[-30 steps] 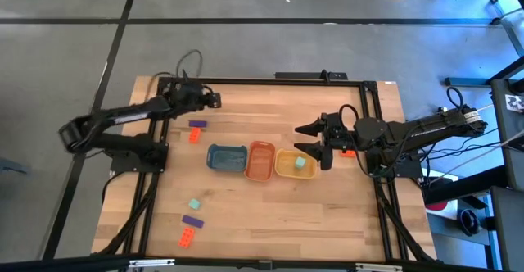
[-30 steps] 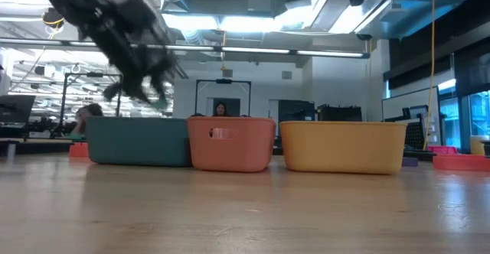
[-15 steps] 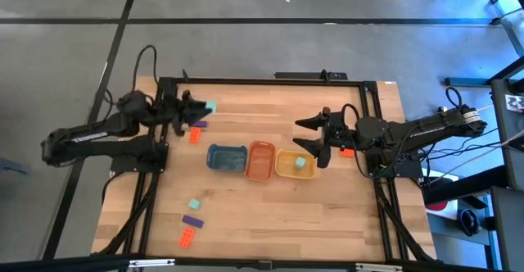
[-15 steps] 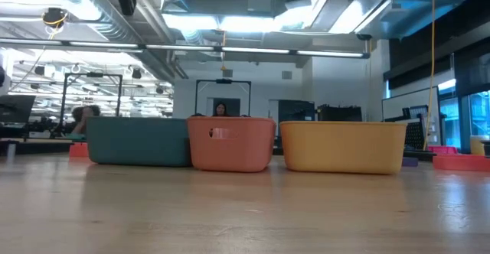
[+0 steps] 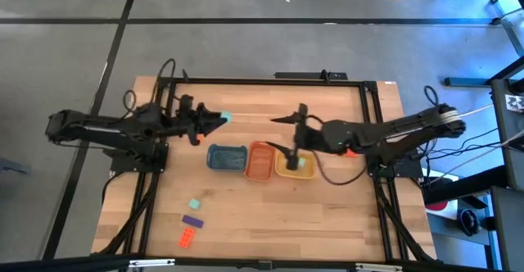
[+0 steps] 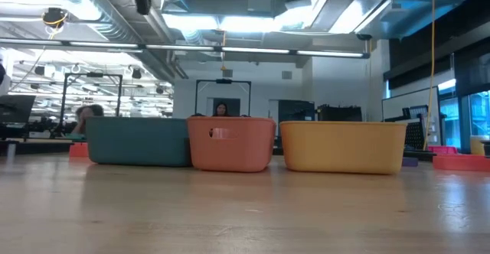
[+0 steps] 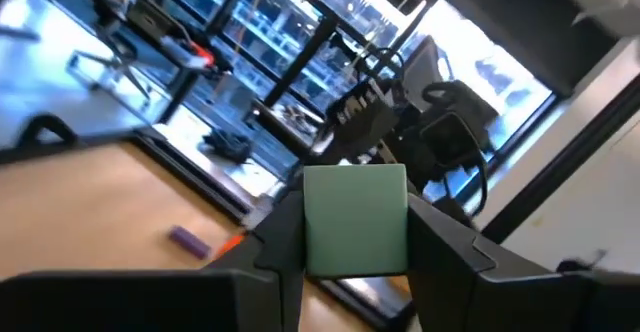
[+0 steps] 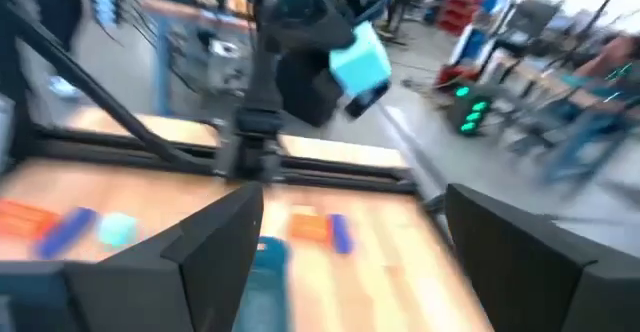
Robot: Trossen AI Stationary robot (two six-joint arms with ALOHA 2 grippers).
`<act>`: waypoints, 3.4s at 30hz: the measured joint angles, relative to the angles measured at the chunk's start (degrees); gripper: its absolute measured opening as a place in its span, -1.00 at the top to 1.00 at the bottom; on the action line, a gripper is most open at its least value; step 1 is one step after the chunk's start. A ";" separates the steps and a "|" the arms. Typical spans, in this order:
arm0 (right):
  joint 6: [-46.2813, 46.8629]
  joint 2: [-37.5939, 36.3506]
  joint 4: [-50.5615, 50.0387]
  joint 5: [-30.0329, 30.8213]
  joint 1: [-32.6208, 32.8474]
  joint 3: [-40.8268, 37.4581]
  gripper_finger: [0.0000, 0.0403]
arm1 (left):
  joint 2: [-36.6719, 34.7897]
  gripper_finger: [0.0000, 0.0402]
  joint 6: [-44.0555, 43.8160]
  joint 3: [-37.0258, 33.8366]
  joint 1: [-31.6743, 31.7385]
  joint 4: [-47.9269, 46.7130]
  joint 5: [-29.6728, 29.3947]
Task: Sort & place blocks by color
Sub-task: Put the top light blue square block into the yellow bin
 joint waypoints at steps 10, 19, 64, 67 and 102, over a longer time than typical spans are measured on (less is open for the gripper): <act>-10.24 10.73 -0.52 5.41 -0.54 10.66 -0.56 | 13.44 0.39 -11.49 0.00 -1.79 18.71 -2.52; -9.96 12.73 2.77 0.97 -2.33 11.48 -0.56 | 18.90 0.39 -15.86 1.00 -1.84 22.73 1.72; -9.32 11.17 0.60 3.07 -1.33 11.34 0.31 | 14.33 0.19 -6.60 5.88 4.36 10.75 10.13; -7.77 8.46 -4.15 3.45 -1.39 11.34 0.31 | 10.37 0.19 -4.86 5.88 5.40 4.45 10.79; 26.87 -12.45 -1.66 -15.16 -1.40 -10.67 0.31 | -6.42 0.18 35.38 5.86 -8.68 -21.94 -5.18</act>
